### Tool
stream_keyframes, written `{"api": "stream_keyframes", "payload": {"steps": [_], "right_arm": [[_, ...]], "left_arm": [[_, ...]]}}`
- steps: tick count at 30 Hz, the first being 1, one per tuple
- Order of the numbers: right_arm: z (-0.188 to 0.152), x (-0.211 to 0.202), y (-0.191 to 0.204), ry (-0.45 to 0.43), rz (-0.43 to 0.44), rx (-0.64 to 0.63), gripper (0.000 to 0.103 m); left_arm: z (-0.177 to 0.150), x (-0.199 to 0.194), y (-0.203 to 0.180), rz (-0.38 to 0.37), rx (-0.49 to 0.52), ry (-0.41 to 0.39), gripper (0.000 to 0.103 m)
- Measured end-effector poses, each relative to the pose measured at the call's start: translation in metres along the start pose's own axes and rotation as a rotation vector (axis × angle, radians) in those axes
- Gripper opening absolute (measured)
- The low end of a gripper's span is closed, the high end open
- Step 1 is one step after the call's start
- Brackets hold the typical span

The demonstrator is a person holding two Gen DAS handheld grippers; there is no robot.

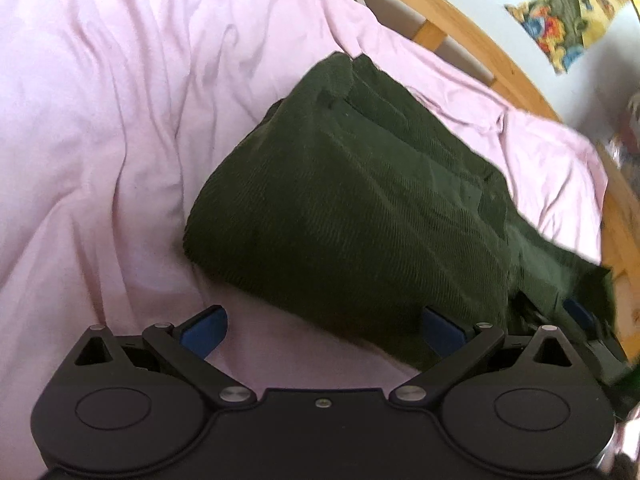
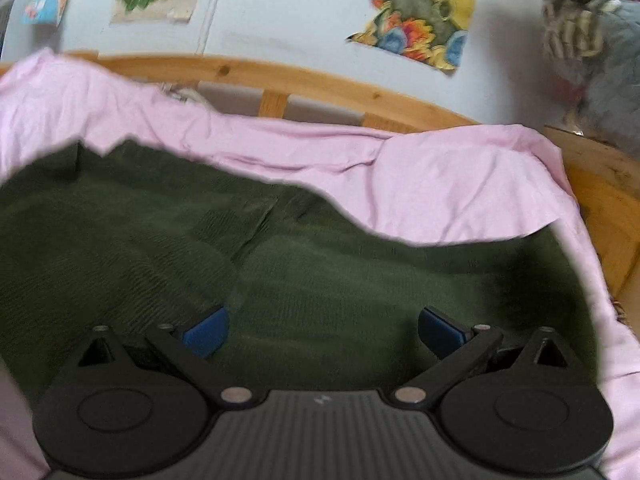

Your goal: Fold large clothes

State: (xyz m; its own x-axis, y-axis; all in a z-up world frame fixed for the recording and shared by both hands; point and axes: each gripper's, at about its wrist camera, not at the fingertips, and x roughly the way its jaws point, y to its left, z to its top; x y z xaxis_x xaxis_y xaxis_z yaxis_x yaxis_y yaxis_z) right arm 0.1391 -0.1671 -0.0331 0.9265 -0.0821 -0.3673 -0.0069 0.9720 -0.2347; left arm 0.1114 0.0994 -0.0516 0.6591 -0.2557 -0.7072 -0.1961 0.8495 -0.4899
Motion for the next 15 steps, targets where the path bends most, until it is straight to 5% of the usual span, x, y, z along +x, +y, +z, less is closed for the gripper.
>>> {"api": "stream_keyframes", "payload": {"steps": [3,8,12,15], "right_arm": [[0.010,-0.030,-0.033,-0.062,-0.039,0.013,0.103],[-0.007,-0.022,-0.079,0.058,-0.158,0.102,0.103],[-0.027,-0.016,-0.096,0.068,-0.113,0.278,0.103],[-0.035,0.002,-0.084,0.071,-0.109,0.232,0.103]], "left_arm": [[0.004,0.004,0.007,-0.024,-0.051,-0.016,0.102],[0.018,0.013,0.010,-0.015,-0.075,-0.038,0.102],[0.026,0.023,0.012,0.011,-0.127,-0.039,0.102],[0.027,0.026,0.011,0.036,-0.139,-0.049,0.102]]}}
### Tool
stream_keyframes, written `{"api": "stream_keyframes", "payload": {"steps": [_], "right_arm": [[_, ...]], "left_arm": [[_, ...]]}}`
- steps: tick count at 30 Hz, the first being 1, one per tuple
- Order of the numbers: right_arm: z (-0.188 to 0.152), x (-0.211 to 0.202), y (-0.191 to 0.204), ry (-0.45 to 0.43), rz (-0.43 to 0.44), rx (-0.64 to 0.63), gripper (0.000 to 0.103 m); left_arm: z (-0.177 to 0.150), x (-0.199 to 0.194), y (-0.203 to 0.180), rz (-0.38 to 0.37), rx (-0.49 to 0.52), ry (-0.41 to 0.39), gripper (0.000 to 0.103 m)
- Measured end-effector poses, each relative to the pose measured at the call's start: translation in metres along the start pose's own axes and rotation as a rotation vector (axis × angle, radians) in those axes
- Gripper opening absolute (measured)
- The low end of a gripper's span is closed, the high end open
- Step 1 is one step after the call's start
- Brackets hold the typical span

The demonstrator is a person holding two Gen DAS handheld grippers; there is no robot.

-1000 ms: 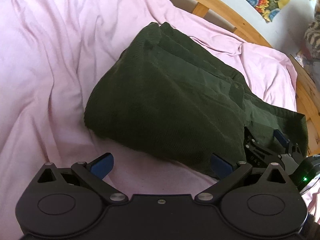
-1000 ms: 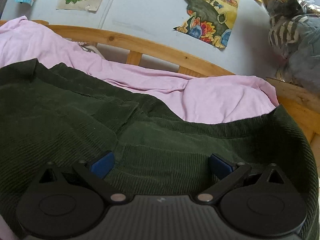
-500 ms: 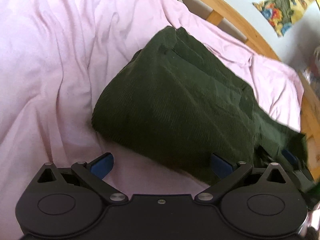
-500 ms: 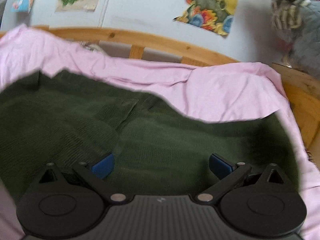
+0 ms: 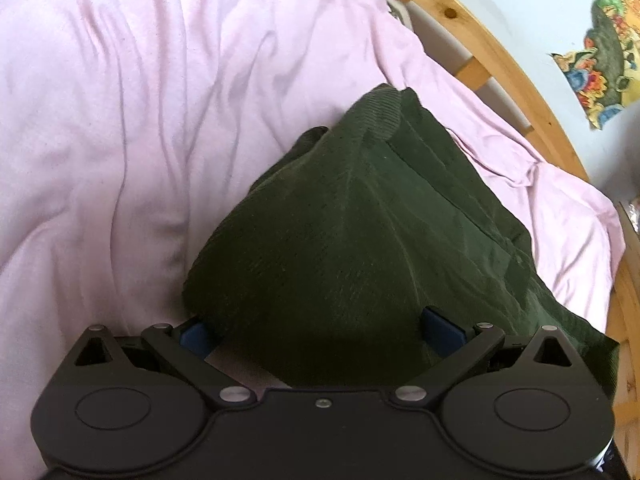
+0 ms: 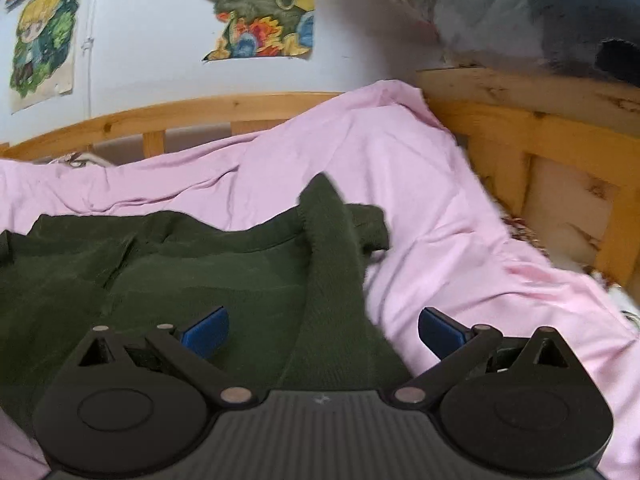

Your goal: Fold large clothes

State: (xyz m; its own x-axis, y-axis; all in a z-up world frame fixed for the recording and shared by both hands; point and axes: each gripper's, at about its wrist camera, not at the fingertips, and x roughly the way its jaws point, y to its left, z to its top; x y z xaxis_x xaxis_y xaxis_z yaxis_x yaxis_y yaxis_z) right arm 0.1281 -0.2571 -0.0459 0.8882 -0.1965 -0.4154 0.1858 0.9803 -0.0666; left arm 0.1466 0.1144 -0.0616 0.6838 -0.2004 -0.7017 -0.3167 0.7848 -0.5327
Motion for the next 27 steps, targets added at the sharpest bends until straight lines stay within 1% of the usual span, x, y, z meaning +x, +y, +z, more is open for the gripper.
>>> {"api": "stream_keyframes", "payload": {"steps": [2,3,4,8,11,13,15,18,19,21,22,23,24,25,27], "right_arm": [[-0.007,0.021,0.014,0.061,-0.024,-0.071,0.103],[-0.010,0.027,0.018,0.062,-0.030,-0.085,0.103],[-0.013,0.028,0.020,0.045,-0.032,-0.084,0.103],[-0.012,0.030,0.016,0.053,-0.013,-0.045,0.103],[-0.013,0.029,0.008,0.069,0.015,0.011,0.103],[-0.013,0.030,0.006,0.073,0.022,0.023,0.103],[-0.013,0.031,0.006,0.073,0.020,0.022,0.103],[-0.013,0.030,0.005,0.074,0.019,0.023,0.103],[-0.013,0.030,0.005,0.074,0.018,0.023,0.103],[-0.013,0.029,0.006,0.074,0.017,0.024,0.103],[-0.013,0.029,0.006,0.074,0.017,0.023,0.103],[-0.013,0.029,0.006,0.074,0.017,0.024,0.103],[-0.013,0.029,0.006,0.074,0.016,0.024,0.103],[-0.013,0.030,0.007,0.074,0.017,0.025,0.103],[-0.013,0.030,0.007,0.074,0.017,0.026,0.103]], "left_arm": [[-0.001,0.002,-0.001,0.014,-0.001,-0.016,0.102],[-0.002,0.003,-0.001,0.021,-0.001,-0.025,0.102],[-0.003,0.004,-0.002,0.031,-0.001,-0.033,0.102],[-0.006,0.007,-0.006,0.064,0.027,-0.053,0.102],[-0.004,0.007,-0.008,0.073,0.015,-0.052,0.102],[-0.004,0.004,-0.013,0.106,0.013,-0.069,0.100],[-0.007,-0.001,-0.024,0.142,0.057,-0.103,0.094],[-0.019,-0.012,-0.049,0.194,0.232,-0.199,0.086],[-0.022,-0.013,-0.054,0.202,0.273,-0.214,0.086],[-0.023,-0.010,-0.056,0.209,0.302,-0.208,0.087],[-0.019,-0.007,-0.052,0.202,0.278,-0.189,0.088],[-0.015,-0.004,-0.045,0.188,0.231,-0.167,0.091],[-0.011,-0.002,-0.037,0.170,0.178,-0.147,0.092],[-0.007,0.001,-0.027,0.146,0.115,-0.129,0.092],[-0.004,0.001,-0.019,0.128,0.051,-0.124,0.085]]}}
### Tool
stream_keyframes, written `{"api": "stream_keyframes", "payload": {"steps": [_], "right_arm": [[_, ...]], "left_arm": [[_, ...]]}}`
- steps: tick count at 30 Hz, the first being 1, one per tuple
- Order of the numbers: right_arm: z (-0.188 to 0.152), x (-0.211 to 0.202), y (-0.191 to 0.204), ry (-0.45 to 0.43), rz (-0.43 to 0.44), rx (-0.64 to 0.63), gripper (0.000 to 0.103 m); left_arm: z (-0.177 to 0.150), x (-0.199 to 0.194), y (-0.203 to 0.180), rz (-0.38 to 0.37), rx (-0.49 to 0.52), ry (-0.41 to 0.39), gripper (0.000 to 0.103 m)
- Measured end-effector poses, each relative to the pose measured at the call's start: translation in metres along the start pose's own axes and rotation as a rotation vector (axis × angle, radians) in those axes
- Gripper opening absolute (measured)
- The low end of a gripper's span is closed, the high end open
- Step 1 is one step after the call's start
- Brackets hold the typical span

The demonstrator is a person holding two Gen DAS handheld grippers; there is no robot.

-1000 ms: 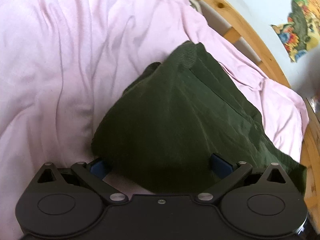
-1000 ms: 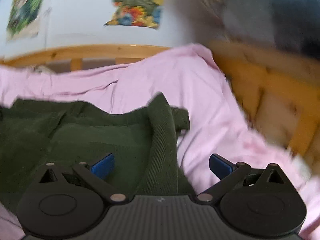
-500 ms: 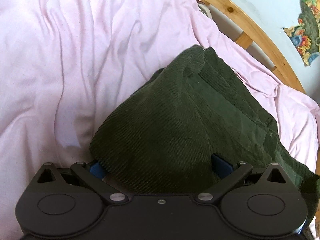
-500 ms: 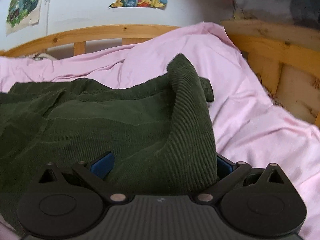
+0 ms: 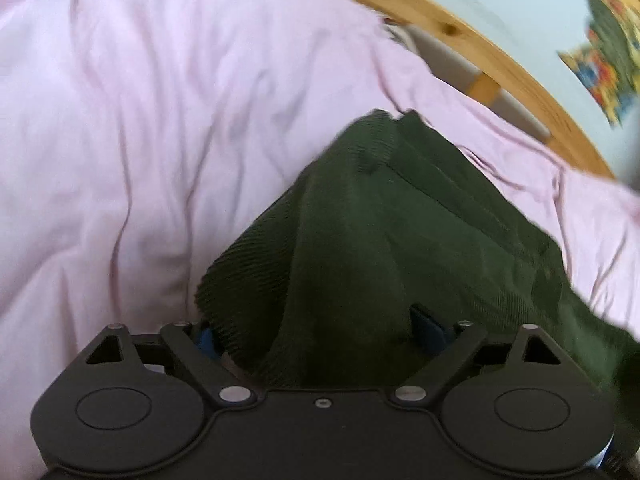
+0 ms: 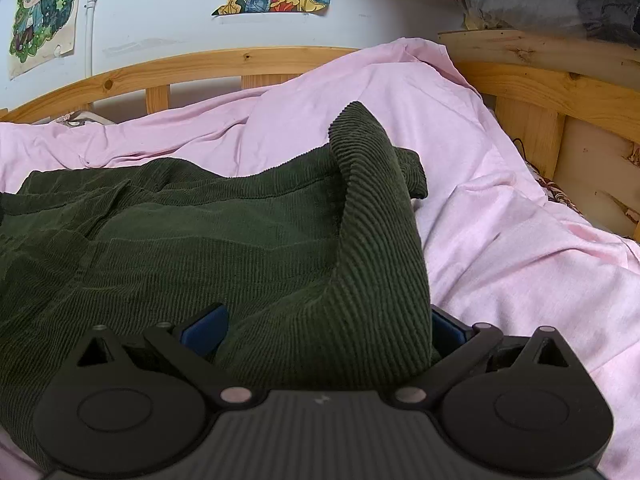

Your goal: Fold large clothes

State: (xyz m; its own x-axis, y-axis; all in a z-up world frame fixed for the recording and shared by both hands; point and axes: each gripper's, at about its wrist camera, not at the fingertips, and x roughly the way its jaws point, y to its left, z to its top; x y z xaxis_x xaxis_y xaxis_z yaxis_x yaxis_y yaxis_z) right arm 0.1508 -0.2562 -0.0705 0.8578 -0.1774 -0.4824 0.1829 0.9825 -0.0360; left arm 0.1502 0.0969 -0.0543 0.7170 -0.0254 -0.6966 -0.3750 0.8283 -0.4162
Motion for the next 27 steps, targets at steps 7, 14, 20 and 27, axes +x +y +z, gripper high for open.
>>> {"api": "stream_keyframes", "payload": {"steps": [7,14,20,27], "right_arm": [[0.006,-0.006,-0.007,0.014,0.009,0.069,0.103],[0.029,-0.051,-0.038,-0.244,0.008,0.184,0.103],[0.042,-0.055,-0.097,-0.271,0.487,0.490,0.103],[0.035,-0.019,-0.121,-0.103,0.886,0.673,0.103]], "left_arm": [[-0.001,-0.028,-0.049,0.050,0.217,-0.115,0.039],[-0.006,-0.078,-0.120,-0.095,0.513,-0.304,0.032],[-0.026,-0.098,-0.201,-0.291,0.787,-0.273,0.028],[-0.080,-0.081,-0.237,-0.338,1.013,-0.190,0.026]]}}
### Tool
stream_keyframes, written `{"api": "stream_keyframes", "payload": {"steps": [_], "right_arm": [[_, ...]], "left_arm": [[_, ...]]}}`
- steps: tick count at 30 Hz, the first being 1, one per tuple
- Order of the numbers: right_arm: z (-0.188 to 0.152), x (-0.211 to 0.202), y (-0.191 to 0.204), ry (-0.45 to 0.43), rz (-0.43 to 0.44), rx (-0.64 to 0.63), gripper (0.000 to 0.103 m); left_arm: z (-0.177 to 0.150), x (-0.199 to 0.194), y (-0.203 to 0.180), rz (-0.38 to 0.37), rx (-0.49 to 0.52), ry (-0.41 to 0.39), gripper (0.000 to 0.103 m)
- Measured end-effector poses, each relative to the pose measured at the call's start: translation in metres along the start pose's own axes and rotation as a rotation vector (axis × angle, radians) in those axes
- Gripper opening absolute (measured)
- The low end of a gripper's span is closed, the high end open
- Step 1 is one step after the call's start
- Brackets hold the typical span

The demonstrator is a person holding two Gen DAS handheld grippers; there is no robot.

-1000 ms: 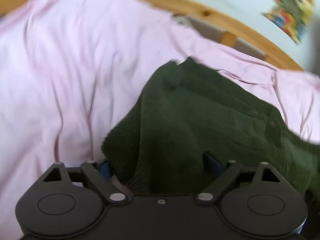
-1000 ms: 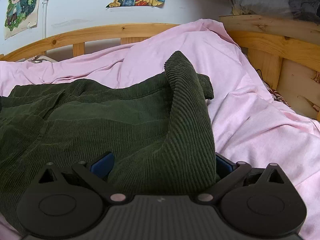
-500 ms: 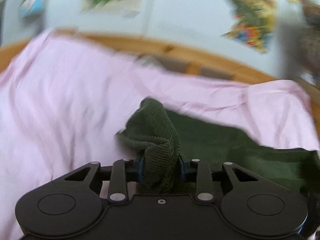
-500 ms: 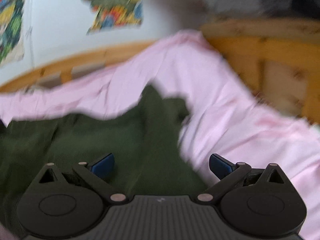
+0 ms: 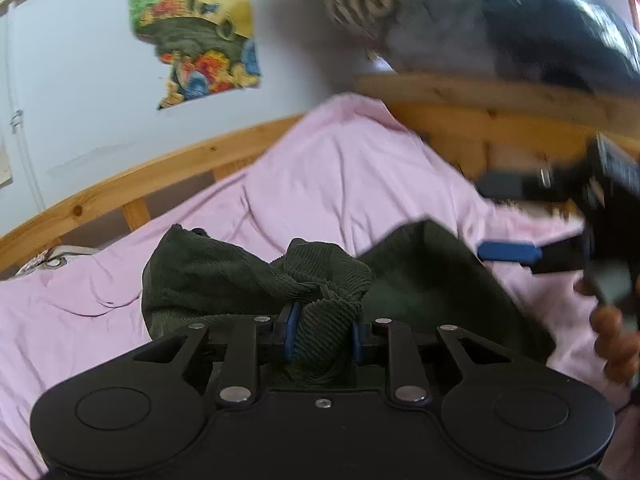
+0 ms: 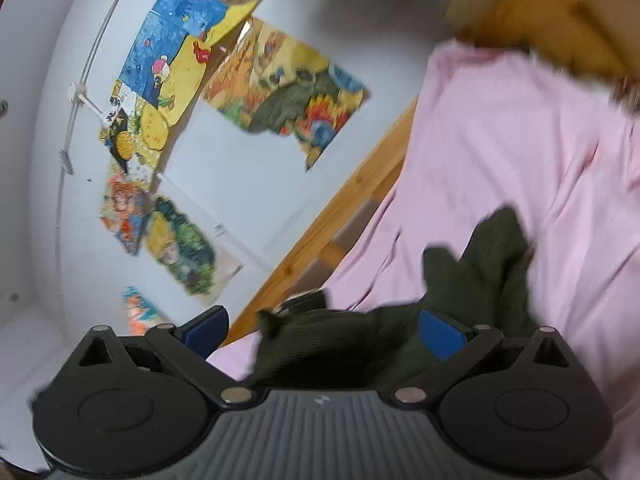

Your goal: Fold large clothes

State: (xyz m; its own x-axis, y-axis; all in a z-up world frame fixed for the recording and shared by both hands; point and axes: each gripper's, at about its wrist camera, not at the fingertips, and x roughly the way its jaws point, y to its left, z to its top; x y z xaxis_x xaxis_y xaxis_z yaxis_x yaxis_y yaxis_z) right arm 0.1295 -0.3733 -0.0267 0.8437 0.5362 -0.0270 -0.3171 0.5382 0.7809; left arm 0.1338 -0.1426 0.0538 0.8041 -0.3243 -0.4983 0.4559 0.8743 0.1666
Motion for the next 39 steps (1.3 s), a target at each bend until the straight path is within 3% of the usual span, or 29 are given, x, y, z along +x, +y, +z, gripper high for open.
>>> {"api": "stream_keyframes", "payload": {"steps": [4,10,16,22,24,26,27,28,31,32,35,39], "right_arm": [[-0.001,0.028,-0.017,0.101,0.092,0.111,0.103],[-0.003,0.072,-0.029,0.176,0.056,0.140,0.103],[-0.005,0.076,-0.027,0.171,0.052,0.126,0.101],[0.007,0.055,-0.024,0.098,-0.014,0.063,0.080],[0.012,0.046,-0.023,0.081,-0.034,0.034,0.064],[0.016,0.040,-0.019,0.071,-0.066,-0.003,0.034],[0.018,0.036,-0.017,0.068,-0.071,-0.018,0.028],[0.020,0.033,-0.015,0.065,-0.075,-0.034,0.021],[0.020,0.030,-0.004,0.075,-0.099,-0.103,0.016],[0.019,0.031,-0.003,0.088,-0.101,-0.119,0.016],[0.018,0.037,-0.006,0.146,-0.114,-0.119,0.018],[0.020,0.038,-0.017,0.155,-0.118,-0.094,0.018]], "left_arm": [[-0.014,0.000,-0.002,-0.028,-0.022,0.013,0.026],[-0.020,-0.006,-0.012,-0.062,0.024,-0.010,0.026],[-0.026,-0.012,-0.040,-0.113,0.118,-0.020,0.025],[-0.027,-0.010,-0.073,-0.197,0.173,-0.021,0.024],[-0.027,-0.008,-0.079,-0.220,0.163,-0.020,0.023],[-0.025,-0.006,-0.084,-0.260,0.144,-0.021,0.016],[-0.023,-0.005,-0.086,-0.291,0.133,-0.023,0.008],[-0.022,-0.005,-0.088,-0.317,0.119,-0.022,0.008],[-0.020,-0.001,-0.099,-0.360,0.137,-0.023,0.000],[-0.021,0.001,-0.102,-0.425,0.123,-0.003,0.000],[-0.030,0.004,-0.115,-0.380,0.203,-0.008,0.000],[-0.036,-0.003,-0.103,-0.379,0.181,-0.012,0.000]]}}
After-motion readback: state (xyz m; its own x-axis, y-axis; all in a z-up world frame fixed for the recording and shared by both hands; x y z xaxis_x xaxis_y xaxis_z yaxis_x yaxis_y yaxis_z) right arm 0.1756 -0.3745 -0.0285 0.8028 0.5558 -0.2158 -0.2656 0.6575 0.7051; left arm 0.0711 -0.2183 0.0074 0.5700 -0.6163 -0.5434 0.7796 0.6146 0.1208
